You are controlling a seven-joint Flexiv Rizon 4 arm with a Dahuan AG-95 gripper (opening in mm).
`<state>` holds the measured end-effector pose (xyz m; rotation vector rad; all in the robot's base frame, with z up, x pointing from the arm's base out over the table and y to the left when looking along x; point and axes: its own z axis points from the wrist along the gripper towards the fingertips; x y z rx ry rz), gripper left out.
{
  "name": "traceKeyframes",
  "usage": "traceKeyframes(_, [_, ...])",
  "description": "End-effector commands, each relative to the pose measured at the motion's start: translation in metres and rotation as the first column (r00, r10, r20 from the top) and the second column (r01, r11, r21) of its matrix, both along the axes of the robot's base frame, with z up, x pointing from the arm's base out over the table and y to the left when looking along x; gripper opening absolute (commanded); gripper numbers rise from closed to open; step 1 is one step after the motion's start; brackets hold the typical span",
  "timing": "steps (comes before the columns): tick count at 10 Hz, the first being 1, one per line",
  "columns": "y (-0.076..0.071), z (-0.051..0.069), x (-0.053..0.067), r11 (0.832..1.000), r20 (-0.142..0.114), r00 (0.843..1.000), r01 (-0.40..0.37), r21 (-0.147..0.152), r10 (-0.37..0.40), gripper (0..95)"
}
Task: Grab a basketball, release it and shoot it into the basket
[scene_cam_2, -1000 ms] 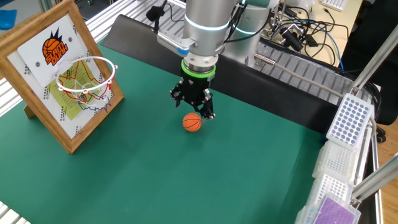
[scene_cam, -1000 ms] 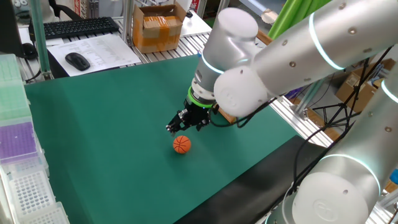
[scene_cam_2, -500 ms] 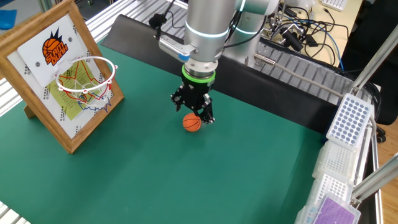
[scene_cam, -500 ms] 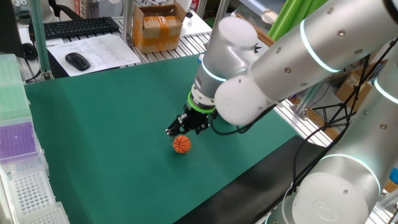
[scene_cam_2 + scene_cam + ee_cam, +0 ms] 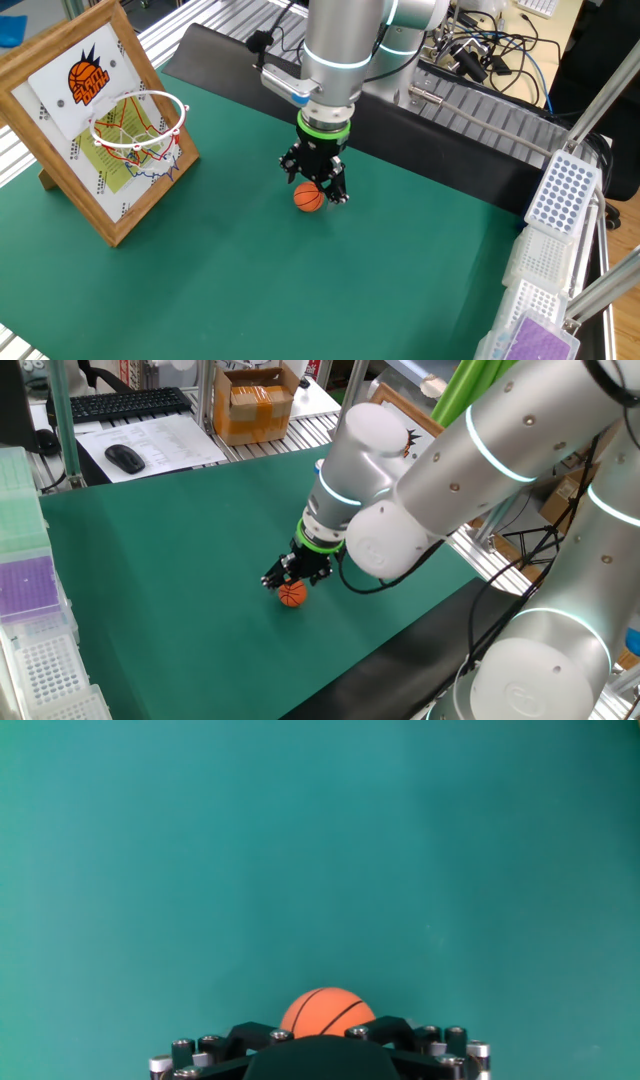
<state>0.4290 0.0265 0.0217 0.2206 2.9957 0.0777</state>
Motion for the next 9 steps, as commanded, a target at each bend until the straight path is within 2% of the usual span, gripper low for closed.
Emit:
traceKeyframes(1, [-0.0015, -0.0033, -0.0001, 1.000, 0.001, 1.000, -0.006, -0.003, 0.006, 76.0])
traceKeyframes(2, [-0.0015, -0.0045, 0.0000, 1.000, 0.001, 1.000, -0.010, -0.003, 0.010, 76.0])
traceKeyframes(3, [-0.0014, -0.0045, 0.0000, 1.000, 0.001, 1.000, -0.013, -0.003, 0.013, 57.0])
traceKeyframes(4, [-0.0013, -0.0045, -0.0001, 1.000, 0.002, 1.000, -0.018, -0.004, 0.018, 57.0])
traceKeyframes(5, [-0.0013, -0.0046, 0.0000, 1.000, 0.001, 1.000, -0.019, -0.005, 0.019, 38.0])
traceKeyframes(6, [-0.0013, -0.0046, 0.0001, 1.000, 0.001, 1.000, -0.018, -0.006, 0.018, 38.0])
traceKeyframes(7, [-0.0012, -0.0046, 0.0002, 1.000, 0.001, 1.000, -0.019, -0.005, 0.019, 19.0])
traceKeyframes(9, [-0.0010, -0.0046, 0.0010, 1.000, 0.000, 1.000, -0.023, -0.003, 0.023, 19.0])
